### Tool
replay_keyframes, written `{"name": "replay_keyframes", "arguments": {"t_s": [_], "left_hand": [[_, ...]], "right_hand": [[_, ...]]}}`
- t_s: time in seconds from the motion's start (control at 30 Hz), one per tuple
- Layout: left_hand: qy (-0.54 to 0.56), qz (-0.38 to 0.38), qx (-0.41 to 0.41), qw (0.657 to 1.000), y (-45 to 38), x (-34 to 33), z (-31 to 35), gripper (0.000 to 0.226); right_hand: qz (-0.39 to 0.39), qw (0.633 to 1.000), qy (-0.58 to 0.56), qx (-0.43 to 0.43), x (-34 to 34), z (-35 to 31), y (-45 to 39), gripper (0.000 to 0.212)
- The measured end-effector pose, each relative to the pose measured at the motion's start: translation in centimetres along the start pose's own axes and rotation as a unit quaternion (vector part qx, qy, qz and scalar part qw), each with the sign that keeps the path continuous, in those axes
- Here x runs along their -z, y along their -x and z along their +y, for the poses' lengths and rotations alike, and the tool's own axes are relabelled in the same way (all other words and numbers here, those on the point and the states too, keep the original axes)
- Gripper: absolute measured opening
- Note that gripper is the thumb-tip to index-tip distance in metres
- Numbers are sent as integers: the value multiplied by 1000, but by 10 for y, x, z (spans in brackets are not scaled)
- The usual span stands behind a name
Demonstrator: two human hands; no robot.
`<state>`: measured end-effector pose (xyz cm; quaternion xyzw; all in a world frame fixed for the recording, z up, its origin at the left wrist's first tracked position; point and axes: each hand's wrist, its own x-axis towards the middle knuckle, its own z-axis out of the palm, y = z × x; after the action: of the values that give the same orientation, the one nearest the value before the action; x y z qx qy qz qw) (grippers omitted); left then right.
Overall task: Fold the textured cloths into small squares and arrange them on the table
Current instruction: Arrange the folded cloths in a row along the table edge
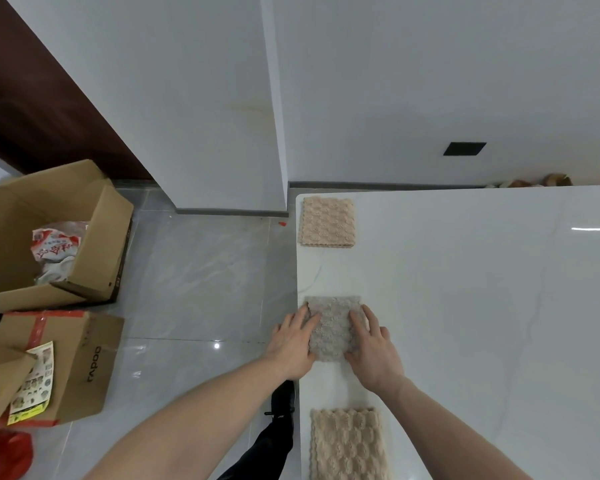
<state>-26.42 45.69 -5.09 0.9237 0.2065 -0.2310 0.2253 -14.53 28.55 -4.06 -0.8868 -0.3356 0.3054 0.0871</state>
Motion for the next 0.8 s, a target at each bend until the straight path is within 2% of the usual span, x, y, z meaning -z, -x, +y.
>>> {"name": "replay_keyframes", "arguments": {"t_s": [0.07,0.2,0.27,0.37,0.57,0.67,0.8], "left_hand": [[-9,-12,0,1000,1,0,0,88],[-54,64,-16,996,4,2,0,95],[-102,41,-41,993,4,0,0,90],[-85,-22,-23,996,2,0,-1,82],[-56,-39,-33,997,-5,22,5,81],[-9,15,-13,1000,-19,50,10,69],[78,98,76,989,-65,98,6,62]], "right_hand": [[-16,999,24,13,1,2,-1,84],[3,999,21,24,5,0,-3,79],[9,999,34,41,6,-1,-4,77],[-27,998,47,41,4,-2,-6,75],[-36,997,48,47,4,-9,-6,73],[-67,997,38,33,4,-12,-11,72],[-72,997,17,29,7,-9,-15,72]]}}
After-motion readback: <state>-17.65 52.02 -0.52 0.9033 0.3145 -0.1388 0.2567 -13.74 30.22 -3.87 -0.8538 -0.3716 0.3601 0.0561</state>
